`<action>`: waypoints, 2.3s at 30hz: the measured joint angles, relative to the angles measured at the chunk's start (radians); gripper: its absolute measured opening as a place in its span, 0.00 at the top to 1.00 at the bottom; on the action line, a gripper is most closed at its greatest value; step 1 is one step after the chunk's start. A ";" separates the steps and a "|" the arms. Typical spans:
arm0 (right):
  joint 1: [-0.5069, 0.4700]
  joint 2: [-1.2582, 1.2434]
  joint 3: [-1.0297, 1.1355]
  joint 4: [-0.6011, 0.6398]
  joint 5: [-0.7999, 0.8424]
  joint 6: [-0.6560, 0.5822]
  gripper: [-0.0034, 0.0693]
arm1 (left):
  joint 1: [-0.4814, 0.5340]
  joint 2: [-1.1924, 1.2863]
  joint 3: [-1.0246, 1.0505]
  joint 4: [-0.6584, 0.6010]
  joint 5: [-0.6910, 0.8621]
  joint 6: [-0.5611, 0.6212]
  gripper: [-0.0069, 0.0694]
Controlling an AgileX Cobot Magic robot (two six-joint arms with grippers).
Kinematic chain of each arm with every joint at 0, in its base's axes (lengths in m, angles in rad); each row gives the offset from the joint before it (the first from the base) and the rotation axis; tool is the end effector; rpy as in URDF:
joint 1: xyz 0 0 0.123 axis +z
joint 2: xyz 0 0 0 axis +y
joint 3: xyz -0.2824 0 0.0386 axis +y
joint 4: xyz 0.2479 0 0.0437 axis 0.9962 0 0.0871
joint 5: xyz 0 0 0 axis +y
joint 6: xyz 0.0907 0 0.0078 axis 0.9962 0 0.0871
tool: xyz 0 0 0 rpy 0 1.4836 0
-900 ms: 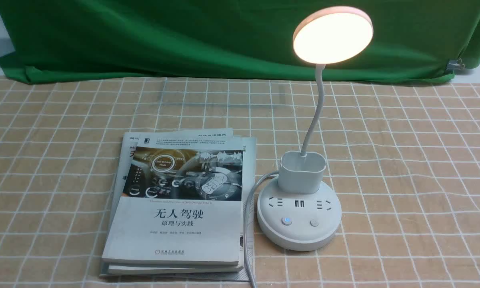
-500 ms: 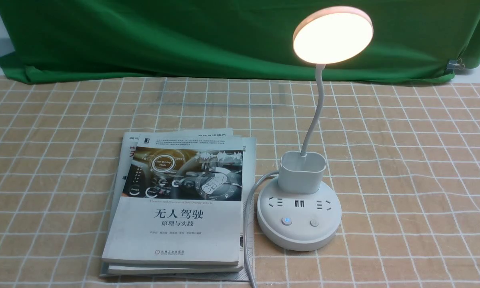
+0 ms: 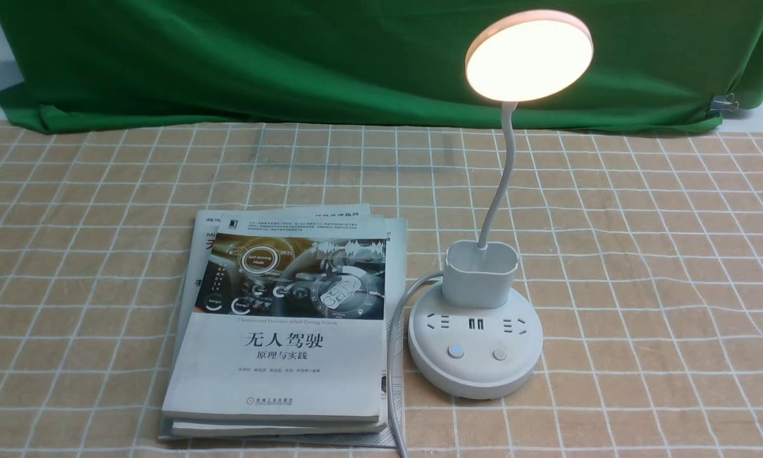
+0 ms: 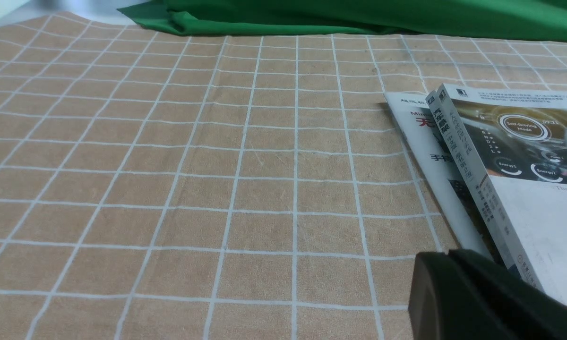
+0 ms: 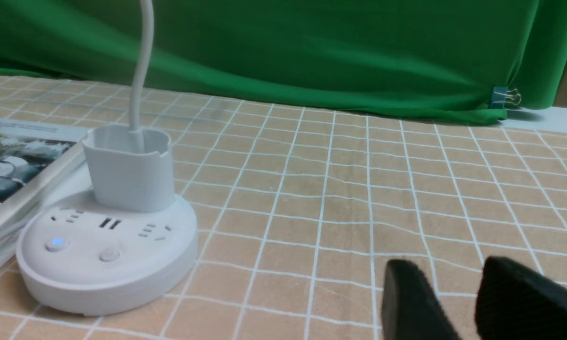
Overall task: Turn off the desk lamp on the light coffee tablecloth by hand.
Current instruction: 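Press the power button on the lamp base to turn the lamp off with the right gripper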
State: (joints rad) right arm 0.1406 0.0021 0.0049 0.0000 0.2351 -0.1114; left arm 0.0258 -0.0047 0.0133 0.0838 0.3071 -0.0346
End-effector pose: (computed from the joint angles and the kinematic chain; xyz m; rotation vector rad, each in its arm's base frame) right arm 0.0553 0.0078 0.1900 -0.2169 1.7121 0.0216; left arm 0.0542 0.0037 0.1812 -0.0006 1.7988 0.0736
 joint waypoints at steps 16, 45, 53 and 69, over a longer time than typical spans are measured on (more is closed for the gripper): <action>0.000 0.000 0.000 0.008 -0.193 0.287 0.63 | 0.000 0.000 0.000 0.000 0.000 0.000 0.90; 0.106 0.642 -0.608 0.008 0.440 0.223 0.90 | 0.000 0.000 0.000 0.000 0.000 0.000 0.90; 0.126 1.123 -0.768 0.176 0.563 0.045 0.90 | 0.000 0.000 0.000 0.000 0.000 0.000 0.90; 0.368 1.748 -1.164 0.186 0.614 -0.022 0.90 | 0.000 0.000 0.000 -0.001 0.000 0.001 0.90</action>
State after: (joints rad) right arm 0.5083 1.7497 -1.1587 0.1862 0.8489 -0.1334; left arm 0.0258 -0.0047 0.0133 0.0828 0.3071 -0.0336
